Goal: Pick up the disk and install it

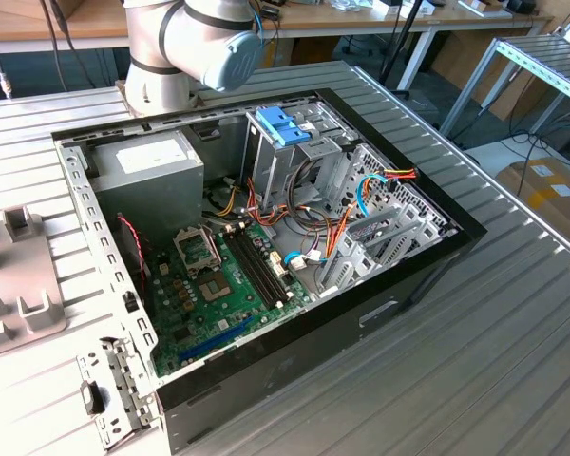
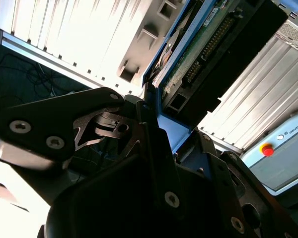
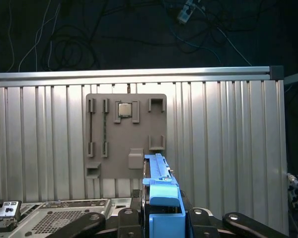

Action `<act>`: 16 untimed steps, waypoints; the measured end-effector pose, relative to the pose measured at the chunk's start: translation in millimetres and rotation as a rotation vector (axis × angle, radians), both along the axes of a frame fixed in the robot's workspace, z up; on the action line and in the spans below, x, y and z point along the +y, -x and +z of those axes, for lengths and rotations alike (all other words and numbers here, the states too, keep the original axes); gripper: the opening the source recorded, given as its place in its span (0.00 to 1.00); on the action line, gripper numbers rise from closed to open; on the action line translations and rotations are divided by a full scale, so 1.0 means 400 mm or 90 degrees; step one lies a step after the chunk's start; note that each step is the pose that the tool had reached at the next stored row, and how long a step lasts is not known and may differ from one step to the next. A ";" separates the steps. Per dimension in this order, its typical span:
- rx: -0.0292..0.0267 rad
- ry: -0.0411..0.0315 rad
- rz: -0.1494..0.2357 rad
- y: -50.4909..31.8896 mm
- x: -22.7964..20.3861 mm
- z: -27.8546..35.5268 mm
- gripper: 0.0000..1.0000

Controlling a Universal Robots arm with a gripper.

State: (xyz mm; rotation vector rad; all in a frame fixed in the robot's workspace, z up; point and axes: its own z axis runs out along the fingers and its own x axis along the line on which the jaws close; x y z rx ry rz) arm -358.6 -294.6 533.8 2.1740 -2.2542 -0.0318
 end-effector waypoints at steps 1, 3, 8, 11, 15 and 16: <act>0.0001 0.0000 0.000 -0.002 0.000 0.000 0.37; 0.0000 0.0000 0.000 -0.004 0.000 0.000 0.37; 0.0000 0.0000 0.000 -0.010 -0.001 -0.001 0.37; 0.0000 0.0000 0.000 -0.014 -0.001 -0.001 0.37; 0.0000 0.0000 0.000 -0.021 -0.001 -0.001 0.37; 0.0000 0.0000 0.000 -0.022 -0.001 -0.001 0.37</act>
